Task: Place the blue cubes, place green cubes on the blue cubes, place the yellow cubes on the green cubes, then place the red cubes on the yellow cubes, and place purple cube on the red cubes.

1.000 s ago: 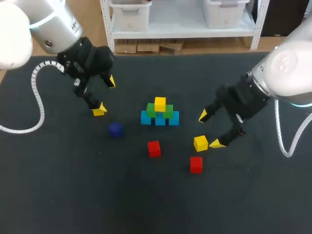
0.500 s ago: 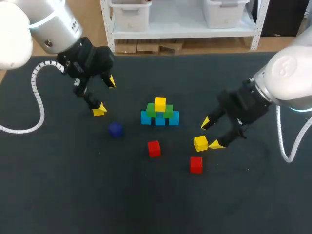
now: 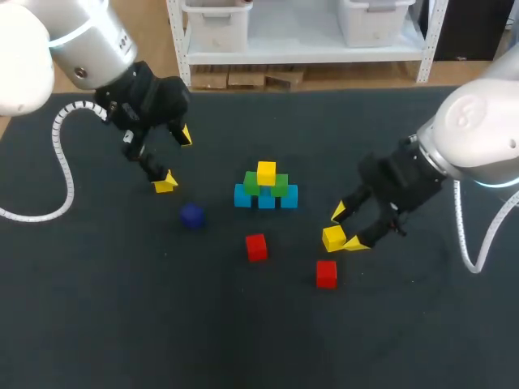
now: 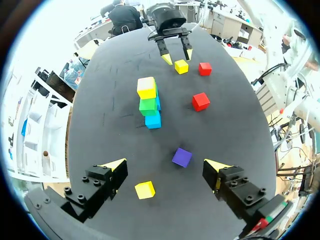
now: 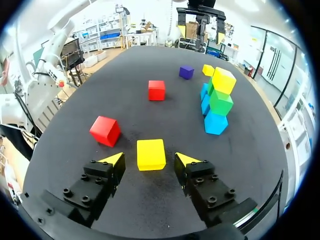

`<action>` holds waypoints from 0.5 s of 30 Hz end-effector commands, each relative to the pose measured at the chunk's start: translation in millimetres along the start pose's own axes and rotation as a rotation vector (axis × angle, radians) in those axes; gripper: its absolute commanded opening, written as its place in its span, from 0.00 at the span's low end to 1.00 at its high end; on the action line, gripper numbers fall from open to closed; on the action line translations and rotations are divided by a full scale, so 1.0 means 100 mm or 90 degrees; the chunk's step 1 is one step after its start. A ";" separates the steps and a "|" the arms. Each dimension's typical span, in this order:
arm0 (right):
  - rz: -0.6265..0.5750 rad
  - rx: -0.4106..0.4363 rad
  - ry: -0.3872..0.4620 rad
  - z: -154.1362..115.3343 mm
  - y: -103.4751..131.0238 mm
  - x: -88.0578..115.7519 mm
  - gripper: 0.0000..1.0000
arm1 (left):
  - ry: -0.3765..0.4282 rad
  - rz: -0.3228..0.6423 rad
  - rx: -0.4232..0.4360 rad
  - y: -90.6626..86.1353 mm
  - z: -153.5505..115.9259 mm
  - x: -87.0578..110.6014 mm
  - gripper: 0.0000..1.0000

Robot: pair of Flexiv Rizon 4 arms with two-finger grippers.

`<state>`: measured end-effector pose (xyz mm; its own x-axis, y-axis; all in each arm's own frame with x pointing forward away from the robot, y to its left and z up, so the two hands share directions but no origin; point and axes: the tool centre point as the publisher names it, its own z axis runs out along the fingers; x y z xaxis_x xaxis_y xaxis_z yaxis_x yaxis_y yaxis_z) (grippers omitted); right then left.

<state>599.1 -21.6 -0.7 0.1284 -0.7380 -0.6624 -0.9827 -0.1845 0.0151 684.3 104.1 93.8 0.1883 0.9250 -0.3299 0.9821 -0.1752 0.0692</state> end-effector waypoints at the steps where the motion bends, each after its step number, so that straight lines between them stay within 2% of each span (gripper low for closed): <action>1: -0.002 -0.008 -0.007 0.04 -0.04 0.01 0.59 | -0.002 0.002 -0.002 -0.01 0.00 0.01 1.00; 7: -0.006 -0.015 -0.007 0.07 -0.05 0.01 0.40 | -0.002 0.002 -0.002 -0.01 0.00 0.01 1.00; 8: -0.006 -0.016 -0.007 0.07 -0.05 0.01 0.40 | -0.002 0.002 -0.002 -0.01 0.00 0.01 1.00; 11: -0.005 -0.017 -0.005 0.08 -0.05 0.01 0.24 | -0.002 0.002 -0.002 -0.01 0.00 0.01 1.00; 13: -0.003 -0.016 -0.004 0.08 -0.06 0.02 0.03 | -0.002 0.002 -0.002 -0.01 0.00 0.01 1.00; 15: -0.001 -0.015 -0.002 0.07 -0.06 0.02 0.00 | -0.002 0.002 -0.002 -0.01 0.00 0.01 1.00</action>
<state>603.1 -17.1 -6.0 0.1305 -0.7352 -0.6651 -0.9791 -0.2011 0.0302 684.3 104.1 93.8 0.1883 0.9250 -0.3299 0.9821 -0.1752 0.0692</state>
